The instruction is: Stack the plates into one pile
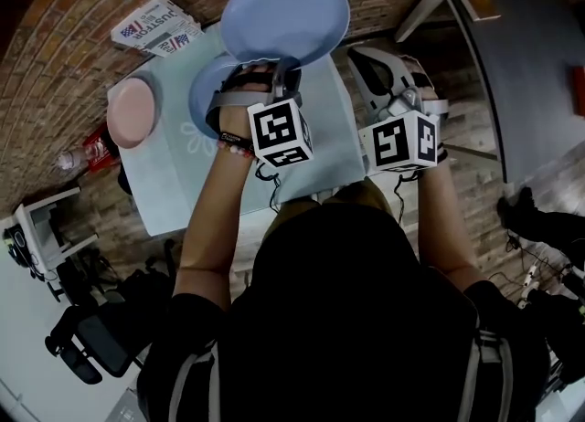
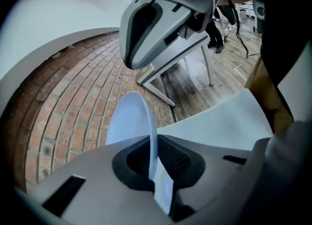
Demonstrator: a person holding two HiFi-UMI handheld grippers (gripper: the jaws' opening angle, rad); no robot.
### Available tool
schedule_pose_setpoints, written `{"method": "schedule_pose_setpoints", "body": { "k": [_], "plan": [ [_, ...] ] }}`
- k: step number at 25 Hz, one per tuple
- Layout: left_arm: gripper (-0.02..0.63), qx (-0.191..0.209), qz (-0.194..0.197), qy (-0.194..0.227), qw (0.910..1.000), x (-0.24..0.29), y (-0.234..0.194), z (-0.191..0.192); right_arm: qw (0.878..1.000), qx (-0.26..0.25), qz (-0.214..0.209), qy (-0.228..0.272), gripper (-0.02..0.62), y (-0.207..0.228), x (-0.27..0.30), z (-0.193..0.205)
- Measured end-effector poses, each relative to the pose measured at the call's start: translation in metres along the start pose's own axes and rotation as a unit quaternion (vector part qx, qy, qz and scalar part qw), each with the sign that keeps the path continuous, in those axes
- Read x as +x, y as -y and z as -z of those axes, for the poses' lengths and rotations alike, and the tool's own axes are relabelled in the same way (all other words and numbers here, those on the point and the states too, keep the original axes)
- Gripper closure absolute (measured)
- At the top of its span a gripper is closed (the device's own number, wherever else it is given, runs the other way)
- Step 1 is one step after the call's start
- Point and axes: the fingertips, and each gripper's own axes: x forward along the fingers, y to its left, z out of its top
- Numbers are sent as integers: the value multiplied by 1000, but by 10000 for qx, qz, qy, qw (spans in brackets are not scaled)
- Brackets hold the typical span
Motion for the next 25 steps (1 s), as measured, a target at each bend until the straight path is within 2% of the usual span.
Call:
{"method": "schedule_pose_setpoints", "body": {
  "k": [6,12,25],
  "plan": [
    [572,48,-117,74,9999,-34,7,5,9998,-184,-56,89,558,-16,-2,-22],
    [572,-92,-210,85,9997,-62,15,16,9994,-275,-8,229,558,-24,-4,-49],
    [571,-273,-271,1,9993,-78,26,42,9987,-362,-141,339,558,-45,5,-71]
  ]
}}
